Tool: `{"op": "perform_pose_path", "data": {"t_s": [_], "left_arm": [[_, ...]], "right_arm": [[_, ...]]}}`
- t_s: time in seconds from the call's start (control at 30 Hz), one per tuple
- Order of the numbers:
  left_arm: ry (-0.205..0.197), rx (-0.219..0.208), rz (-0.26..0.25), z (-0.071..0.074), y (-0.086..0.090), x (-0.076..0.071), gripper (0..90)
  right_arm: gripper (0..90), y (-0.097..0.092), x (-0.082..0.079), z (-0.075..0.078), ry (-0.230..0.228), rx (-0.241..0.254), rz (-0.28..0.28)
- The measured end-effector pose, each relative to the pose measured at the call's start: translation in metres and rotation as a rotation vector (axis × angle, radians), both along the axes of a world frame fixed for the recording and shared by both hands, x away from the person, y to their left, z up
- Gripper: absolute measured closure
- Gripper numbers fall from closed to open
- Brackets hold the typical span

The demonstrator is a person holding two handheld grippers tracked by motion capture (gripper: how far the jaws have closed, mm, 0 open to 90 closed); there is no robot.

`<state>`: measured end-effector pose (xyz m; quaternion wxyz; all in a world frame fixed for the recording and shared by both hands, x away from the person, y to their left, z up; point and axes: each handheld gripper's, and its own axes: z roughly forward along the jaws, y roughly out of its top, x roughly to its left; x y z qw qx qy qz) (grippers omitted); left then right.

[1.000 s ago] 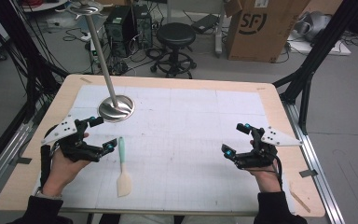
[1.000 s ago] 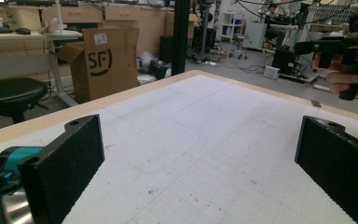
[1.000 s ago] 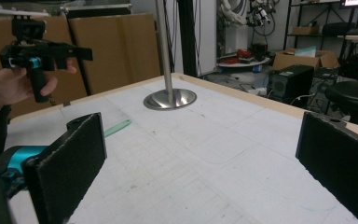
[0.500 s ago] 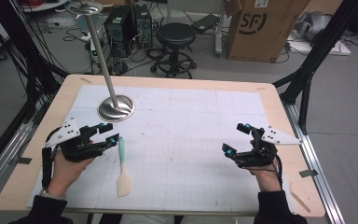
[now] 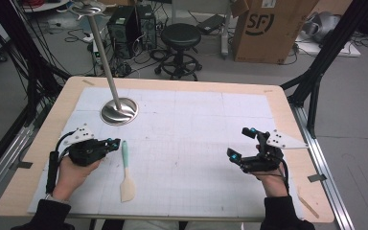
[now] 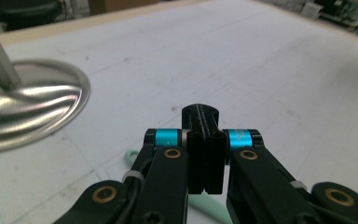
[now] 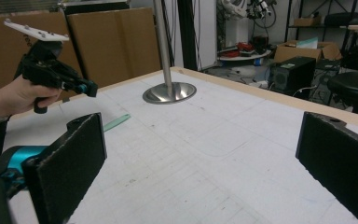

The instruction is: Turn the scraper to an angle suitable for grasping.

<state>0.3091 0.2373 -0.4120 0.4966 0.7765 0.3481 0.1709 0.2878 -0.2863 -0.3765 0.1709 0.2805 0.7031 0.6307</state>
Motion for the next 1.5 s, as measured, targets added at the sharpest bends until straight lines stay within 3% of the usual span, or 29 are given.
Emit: {"op": "perform_pose_path", "data": {"t_s": [0.13,0.37,0.43,0.57,0.83,0.9,1.13,1.5], "left_arm": [[0.023,0.069,0.028,-0.010,-0.005,0.005,89.9],[0.093,0.069,0.080,-0.021,0.000,0.016,89.9],[0.096,0.073,0.084,-0.022,0.000,0.017,89.9],[0.143,0.077,0.094,-0.030,-0.002,0.024,89.9],[0.160,0.124,0.115,-0.034,-0.005,0.027,89.9],[0.176,0.140,0.109,-0.035,-0.007,0.027,90.0],[0.177,0.147,0.100,-0.034,-0.013,0.027,90.0],[0.158,0.215,-0.010,-0.031,-0.053,0.023,90.0]], "right_arm": [[0.3,0.001,0.001,-0.002,0.005,-0.005,0.000],[0.3,0.003,0.001,-0.003,0.012,-0.014,0.003],[0.4,0.003,0.001,-0.003,0.012,-0.014,-0.001],[0.3,0.003,0.001,-0.004,0.017,-0.014,0.002],[0.4,-0.001,0.001,-0.003,0.005,-0.006,-0.020],[0.4,-0.001,0.001,-0.002,0.007,-0.004,-0.021],[0.4,0.000,0.000,-0.003,0.010,-0.006,-0.021],[0.4,-0.001,0.001,-0.003,0.011,-0.006,-0.023]]}}
